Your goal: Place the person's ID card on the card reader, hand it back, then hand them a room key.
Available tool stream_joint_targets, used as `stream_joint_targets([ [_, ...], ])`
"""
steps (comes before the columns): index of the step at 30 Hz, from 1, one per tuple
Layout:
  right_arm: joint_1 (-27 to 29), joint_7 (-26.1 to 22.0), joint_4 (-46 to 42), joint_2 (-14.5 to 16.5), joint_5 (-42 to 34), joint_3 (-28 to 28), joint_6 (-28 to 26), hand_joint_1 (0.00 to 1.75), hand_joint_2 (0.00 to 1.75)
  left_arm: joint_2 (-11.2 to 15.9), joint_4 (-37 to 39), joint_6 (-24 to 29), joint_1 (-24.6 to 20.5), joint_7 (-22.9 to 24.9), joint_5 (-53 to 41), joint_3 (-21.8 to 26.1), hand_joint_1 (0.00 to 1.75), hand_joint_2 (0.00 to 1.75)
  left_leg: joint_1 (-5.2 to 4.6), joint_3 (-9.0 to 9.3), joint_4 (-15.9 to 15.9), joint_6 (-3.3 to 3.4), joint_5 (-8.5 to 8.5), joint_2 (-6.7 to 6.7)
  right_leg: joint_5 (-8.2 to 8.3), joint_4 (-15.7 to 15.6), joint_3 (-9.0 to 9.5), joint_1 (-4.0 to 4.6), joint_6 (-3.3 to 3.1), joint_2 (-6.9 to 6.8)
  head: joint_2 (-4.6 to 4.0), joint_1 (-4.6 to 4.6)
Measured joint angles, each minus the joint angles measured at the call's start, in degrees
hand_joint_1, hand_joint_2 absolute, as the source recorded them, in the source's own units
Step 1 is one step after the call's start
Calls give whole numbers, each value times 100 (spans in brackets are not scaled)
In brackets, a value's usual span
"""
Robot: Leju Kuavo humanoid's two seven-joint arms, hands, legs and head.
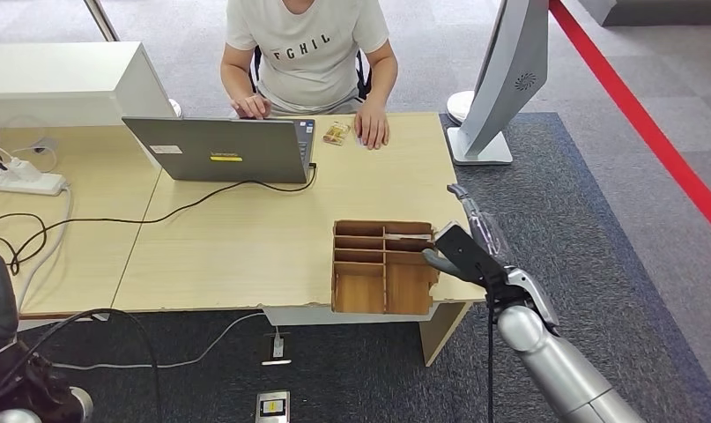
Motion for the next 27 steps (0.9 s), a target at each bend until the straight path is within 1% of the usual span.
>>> stream_joint_targets([
  [8,-8,-47,189,92,2,72,25,0,175,0,0,0,23,-3,0,2,0,175,0,0,0,0,0,0,0,1,0,0,0,0,0,-1],
  [24,-50,-45,580,164,-8,230,36,0,175,0,-2,0,18,15,23,-1,0,175,0,0,0,0,0,0,0,0,-1,0,0,0,0,-1],
  [26,-52,-45,602,167,-8,250,27,1,175,0,-2,0,18,23,23,-1,0,175,0,0,0,0,0,0,0,0,-1,0,0,0,0,-2],
  [27,-53,-45,610,168,-8,258,23,10,175,0,-2,0,17,26,23,-1,0,175,0,0,0,0,0,0,0,0,-1,0,0,0,0,-1],
])
